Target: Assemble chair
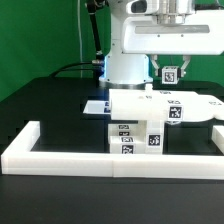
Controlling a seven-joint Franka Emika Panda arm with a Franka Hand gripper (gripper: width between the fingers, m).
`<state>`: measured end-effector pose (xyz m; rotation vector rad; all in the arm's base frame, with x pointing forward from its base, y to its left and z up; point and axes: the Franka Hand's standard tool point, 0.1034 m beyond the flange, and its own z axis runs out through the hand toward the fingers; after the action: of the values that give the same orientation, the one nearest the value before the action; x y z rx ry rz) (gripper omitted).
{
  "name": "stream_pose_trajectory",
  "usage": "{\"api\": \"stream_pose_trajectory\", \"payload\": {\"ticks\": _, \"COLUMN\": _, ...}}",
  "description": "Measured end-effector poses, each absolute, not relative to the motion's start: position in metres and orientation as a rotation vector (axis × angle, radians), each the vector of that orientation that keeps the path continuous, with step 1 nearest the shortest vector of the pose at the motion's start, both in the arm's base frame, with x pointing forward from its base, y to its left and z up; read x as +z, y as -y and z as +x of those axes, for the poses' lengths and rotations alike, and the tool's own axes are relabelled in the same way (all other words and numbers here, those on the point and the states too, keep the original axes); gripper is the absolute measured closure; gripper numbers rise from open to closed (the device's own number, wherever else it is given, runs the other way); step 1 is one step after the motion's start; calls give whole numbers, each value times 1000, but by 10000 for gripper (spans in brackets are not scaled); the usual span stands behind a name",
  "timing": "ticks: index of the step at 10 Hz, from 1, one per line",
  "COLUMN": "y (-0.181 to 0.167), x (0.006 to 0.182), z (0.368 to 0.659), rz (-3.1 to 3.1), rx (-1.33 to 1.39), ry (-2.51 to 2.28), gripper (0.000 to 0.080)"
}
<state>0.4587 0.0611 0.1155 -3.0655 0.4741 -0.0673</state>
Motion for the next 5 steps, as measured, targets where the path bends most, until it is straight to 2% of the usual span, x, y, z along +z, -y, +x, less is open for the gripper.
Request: {"api": "stream_pose_trajectory", "payload": {"ticks": 5, "y": -33, "x": 148, "z": 504, "rz": -3089, "rx": -103, "ry": -263, "gripper": 512}}
